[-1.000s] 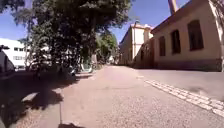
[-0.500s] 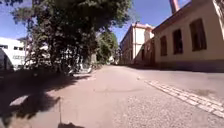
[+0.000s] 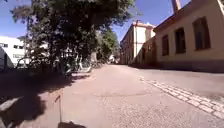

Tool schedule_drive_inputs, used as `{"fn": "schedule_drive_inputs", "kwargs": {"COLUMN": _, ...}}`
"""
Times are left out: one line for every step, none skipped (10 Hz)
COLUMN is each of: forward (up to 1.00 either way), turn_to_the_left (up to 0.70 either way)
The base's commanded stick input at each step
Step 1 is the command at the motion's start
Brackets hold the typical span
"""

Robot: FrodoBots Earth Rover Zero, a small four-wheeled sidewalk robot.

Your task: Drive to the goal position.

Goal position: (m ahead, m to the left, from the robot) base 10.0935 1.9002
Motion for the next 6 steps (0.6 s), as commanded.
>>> {"fn": "schedule_drive_inputs", "kwargs": {"forward": 0.60, "turn_to_the_left": 0.00}}
{"fn": "schedule_drive_inputs", "kwargs": {"forward": 0.60, "turn_to_the_left": 0.00}}
{"fn": "schedule_drive_inputs", "kwargs": {"forward": 0.60, "turn_to_the_left": 0.00}}
{"fn": "schedule_drive_inputs", "kwargs": {"forward": 0.60, "turn_to_the_left": 0.00}}
{"fn": "schedule_drive_inputs", "kwargs": {"forward": 0.60, "turn_to_the_left": 0.00}}
{"fn": "schedule_drive_inputs", "kwargs": {"forward": 0.60, "turn_to_the_left": 0.00}}
